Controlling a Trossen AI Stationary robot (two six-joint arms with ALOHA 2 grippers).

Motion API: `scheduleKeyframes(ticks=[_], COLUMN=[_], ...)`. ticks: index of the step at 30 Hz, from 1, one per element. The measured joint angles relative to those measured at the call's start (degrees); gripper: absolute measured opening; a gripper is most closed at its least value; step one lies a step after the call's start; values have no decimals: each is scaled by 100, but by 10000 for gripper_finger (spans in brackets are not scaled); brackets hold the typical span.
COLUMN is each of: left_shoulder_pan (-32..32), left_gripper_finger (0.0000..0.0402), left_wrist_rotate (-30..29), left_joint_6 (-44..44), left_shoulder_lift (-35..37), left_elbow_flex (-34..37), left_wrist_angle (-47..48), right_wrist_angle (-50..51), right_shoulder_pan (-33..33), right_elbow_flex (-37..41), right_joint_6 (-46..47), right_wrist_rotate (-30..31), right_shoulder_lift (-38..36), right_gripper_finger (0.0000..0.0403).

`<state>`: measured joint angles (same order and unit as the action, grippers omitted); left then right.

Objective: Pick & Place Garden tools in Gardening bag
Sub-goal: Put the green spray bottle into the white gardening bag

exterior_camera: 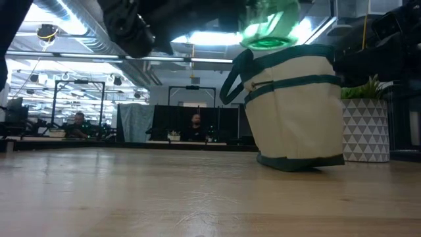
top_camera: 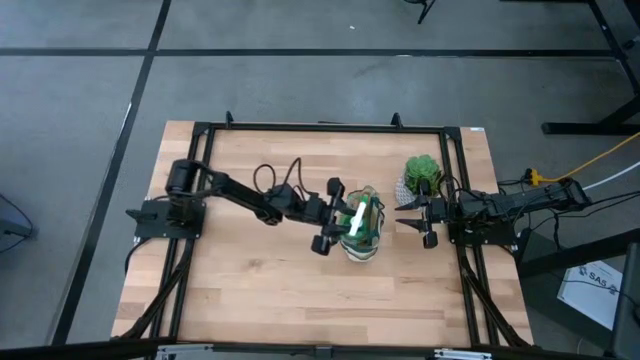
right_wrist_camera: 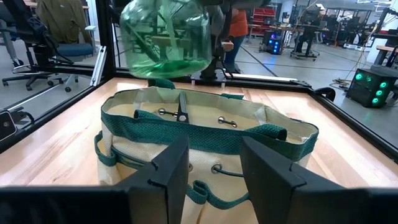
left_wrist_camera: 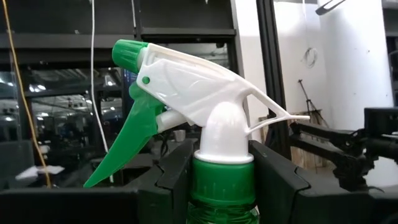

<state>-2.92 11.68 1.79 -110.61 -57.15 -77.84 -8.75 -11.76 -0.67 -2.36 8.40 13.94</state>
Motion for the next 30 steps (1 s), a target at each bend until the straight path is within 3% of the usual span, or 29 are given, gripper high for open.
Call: scheduleKeyframes(ticks=[9, 20, 30], left_shoulder_pan=[2, 46, 54], left_gripper_finger=[134, 138, 138], left_wrist_rotate=[-66, -385, -922], left_joint_6=[-807, -1017, -1068], left_shoulder_lift=[-610, -653, -655], left_elbow_flex=[-480, -474, -474], left_wrist_angle=[-124, -271, 335], right_wrist_angle=[0, -2, -2], right_shoulder_pan=[0, 0, 0], right_elbow_flex=[0, 0, 0], right_joint_6=[-1, 0, 0], right_wrist_rotate=[0, 0, 0], right_shoulder_lift=[1, 0, 0], right_gripper_finger=[146, 146, 147])
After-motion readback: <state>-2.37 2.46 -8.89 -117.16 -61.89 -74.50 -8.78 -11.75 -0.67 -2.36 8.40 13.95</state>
